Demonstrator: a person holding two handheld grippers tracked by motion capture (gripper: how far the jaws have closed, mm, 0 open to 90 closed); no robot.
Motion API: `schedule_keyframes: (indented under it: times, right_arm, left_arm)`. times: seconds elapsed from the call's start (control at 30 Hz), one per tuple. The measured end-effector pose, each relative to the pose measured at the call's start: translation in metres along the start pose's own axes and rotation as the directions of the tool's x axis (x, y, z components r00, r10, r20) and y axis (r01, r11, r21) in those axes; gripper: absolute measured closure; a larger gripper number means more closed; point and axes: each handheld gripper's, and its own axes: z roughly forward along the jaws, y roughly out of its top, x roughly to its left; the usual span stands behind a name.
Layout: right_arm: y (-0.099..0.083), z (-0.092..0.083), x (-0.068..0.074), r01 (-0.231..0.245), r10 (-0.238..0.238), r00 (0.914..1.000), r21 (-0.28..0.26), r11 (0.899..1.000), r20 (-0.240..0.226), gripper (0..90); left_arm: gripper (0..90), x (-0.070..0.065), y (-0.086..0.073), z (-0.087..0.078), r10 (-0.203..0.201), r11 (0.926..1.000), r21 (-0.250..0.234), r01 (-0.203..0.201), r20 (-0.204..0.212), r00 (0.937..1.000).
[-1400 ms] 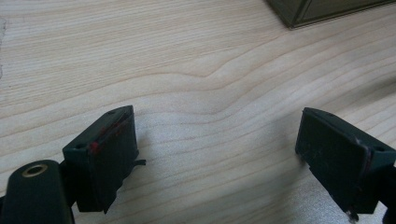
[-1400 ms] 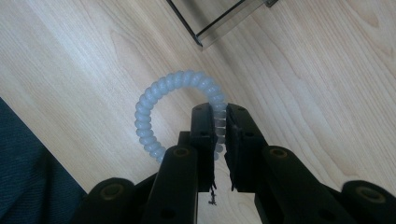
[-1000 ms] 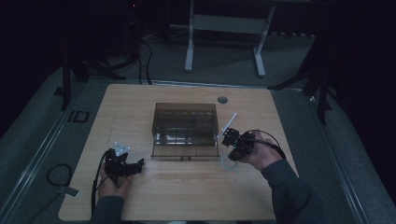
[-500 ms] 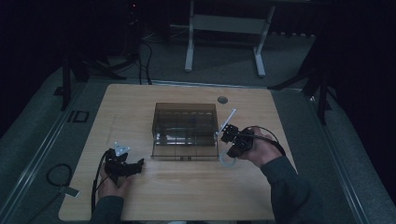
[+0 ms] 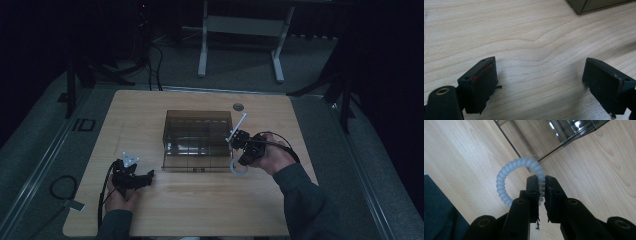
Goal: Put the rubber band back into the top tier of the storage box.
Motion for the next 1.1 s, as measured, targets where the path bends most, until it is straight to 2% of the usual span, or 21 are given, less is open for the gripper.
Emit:
schedule_keyframes:
  times: [0.93, 1.1]
  right_arm:
    - [0.027, 0.008, -0.004, -0.005, 0.005, 0.9999, -0.017, 1.000, 0.010, 82.0]
    - [0.031, 0.005, -0.006, -0.021, 0.022, 0.9995, -0.033, 0.999, 0.023, 82.0]
  left_arm:
    - [12.6, 0.000, 0.000, 0.000, -0.001, 1.0000, -0.002, 0.001, -0.001, 1.0000]
    - [12.6, 0.000, 0.000, 0.000, 0.000, 1.0000, 0.000, 0.000, -0.001, 1.0000]
